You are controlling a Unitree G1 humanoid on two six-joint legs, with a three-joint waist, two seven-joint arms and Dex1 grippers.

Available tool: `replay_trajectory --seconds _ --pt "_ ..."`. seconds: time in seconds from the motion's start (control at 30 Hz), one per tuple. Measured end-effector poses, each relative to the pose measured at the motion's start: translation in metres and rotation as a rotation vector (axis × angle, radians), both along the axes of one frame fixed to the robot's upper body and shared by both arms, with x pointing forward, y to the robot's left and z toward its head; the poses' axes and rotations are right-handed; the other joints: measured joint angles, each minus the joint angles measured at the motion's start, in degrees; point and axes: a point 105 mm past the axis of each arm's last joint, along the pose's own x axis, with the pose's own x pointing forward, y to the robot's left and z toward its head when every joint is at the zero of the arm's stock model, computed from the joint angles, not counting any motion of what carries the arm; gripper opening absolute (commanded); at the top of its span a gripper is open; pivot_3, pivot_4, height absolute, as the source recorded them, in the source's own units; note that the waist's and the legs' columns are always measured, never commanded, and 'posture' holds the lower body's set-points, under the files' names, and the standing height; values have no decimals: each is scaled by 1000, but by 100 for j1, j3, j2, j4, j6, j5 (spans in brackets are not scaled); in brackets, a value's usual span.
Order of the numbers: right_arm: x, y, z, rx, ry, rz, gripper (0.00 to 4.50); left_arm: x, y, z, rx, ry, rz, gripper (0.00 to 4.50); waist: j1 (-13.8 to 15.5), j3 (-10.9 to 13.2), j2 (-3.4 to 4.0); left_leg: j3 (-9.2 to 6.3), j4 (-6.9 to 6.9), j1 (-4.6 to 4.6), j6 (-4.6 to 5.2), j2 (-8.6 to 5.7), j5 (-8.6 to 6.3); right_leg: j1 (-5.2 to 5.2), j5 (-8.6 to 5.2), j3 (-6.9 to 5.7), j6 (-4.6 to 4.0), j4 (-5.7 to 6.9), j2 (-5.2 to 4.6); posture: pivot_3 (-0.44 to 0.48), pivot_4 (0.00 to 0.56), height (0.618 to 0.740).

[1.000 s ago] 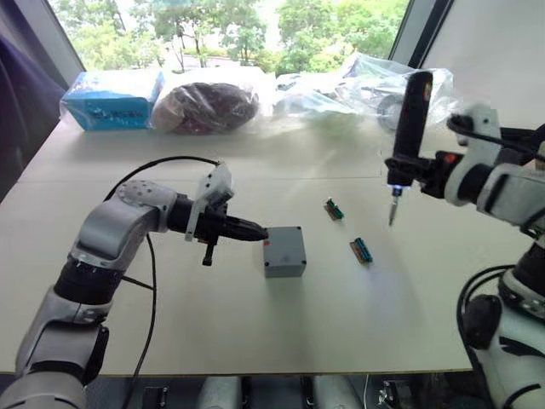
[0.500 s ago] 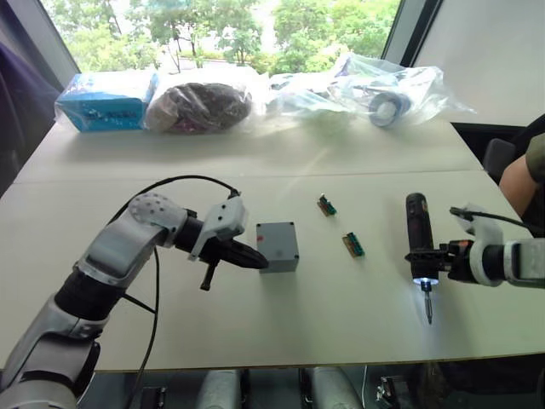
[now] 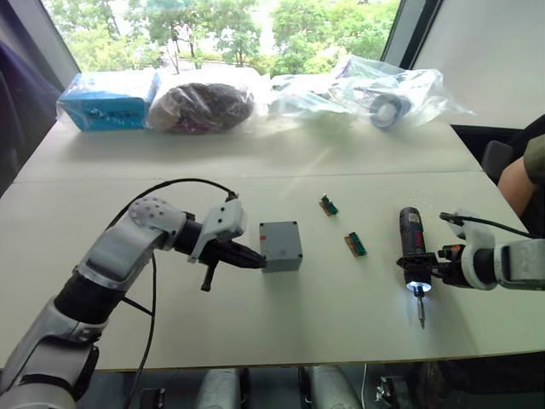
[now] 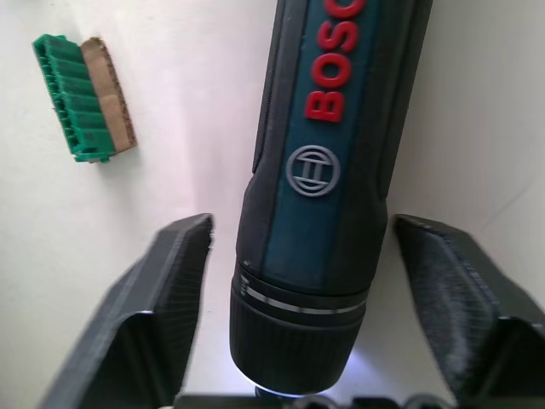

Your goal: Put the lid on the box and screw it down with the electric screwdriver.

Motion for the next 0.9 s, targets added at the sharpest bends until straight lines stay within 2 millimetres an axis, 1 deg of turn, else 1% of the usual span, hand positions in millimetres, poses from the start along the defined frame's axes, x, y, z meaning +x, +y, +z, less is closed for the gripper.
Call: replay_trajectory --seconds 0.13,0.27,0.4,0.53,0.57,0.6,0.63,0.67,0.7,0.73,0.83,0.9 --pt "8 -7 7 -79 -42 5 4479 6 6 -3 6 16 39 0 4 0 1 15 4 0 1 -6 -1 -3 5 12 4 -2 -8 0 150 740" --pt "20 5 35 -78 -162 91 4479 17 12 -3 -1 22 98 0 -3 0 1 14 4 0 5 -2 -3 -5 6 12 6 -1 -5 0 150 740" --pt "26 26 68 -78 -314 242 4479 31 21 12 -35 -3 161 0 0 0 2 14 4 0 7 0 -4 -7 6 11 6 0 -4 0 150 740" --pt "27 48 90 -68 -457 388 4479 43 30 22 -81 11 227 0 13 0 2 14 4 -1 8 -1 -5 -7 6 9 7 1 -7 0 150 740" --pt "25 60 94 -64 -505 458 4479 50 35 25 -107 16 267 0 12 0 1 13 5 -1 8 -1 -5 -7 7 9 7 2 -7 0 150 740" --pt "23 70 94 -53 -533 510 4479 55 38 26 -117 15 298 0 9 -1 -1 13 5 -1 8 0 -5 -7 7 7 8 2 -7 0 150 740" --pt "19 84 91 -33 -565 577 4479 60 42 25 -121 11 333 0 6 -3 -3 12 5 -1 9 -1 -5 -6 10 8 12 4 -8 0 150 740" --pt "17 93 88 -12 -573 616 4479 63 44 24 -119 11 353 0 5 -3 -3 12 6 -1 9 -1 -5 -7 10 8 13 5 -9 0 150 740" --pt "12 107 78 6 -579 682 4479 66 47 20 -113 11 381 0 4 -3 -3 13 8 -2 9 -3 -5 -7 11 8 14 9 -11 0 150 740" --pt "8 117 69 5 -577 731 4479 67 49 15 -105 8 396 0 2 -3 -3 14 8 -2 9 -5 -5 -9 11 8 14 11 -15 0 150 740" --pt "1 132 46 -60 -567 834 4479 65 54 -5 -52 19 425 0 2 -3 -3 16 10 -1 9 -10 -5 -10 11 8 14 14 -22 0 150 740" --pt "-2 140 24 -109 -546 895 4479 60 56 -24 -5 35 432 0 2 -3 -3 17 15 -2 9 -12 -5 -10 12 8 13 17 -25 0 150 740"
